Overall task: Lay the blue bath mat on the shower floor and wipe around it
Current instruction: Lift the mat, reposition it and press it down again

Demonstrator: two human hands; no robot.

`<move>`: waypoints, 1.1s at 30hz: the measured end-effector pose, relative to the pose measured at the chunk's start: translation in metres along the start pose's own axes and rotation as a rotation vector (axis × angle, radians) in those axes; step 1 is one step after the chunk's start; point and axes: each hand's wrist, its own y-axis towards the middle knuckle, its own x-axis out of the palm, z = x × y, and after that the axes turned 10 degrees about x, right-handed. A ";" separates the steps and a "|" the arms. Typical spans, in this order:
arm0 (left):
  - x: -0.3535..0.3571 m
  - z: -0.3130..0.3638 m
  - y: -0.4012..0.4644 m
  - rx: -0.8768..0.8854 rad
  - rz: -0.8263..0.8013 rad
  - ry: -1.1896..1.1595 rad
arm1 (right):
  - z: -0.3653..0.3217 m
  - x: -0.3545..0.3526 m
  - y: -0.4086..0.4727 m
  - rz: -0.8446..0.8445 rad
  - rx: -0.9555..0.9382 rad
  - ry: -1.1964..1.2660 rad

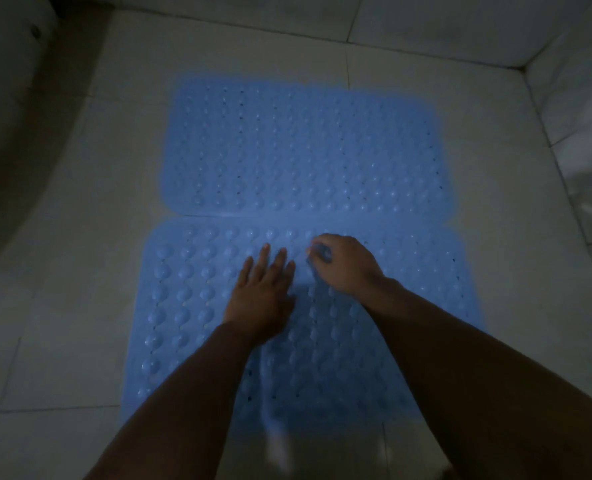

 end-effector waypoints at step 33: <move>-0.041 -0.100 -0.067 -0.380 0.201 0.074 | -0.091 0.134 -0.070 0.000 -0.126 -0.265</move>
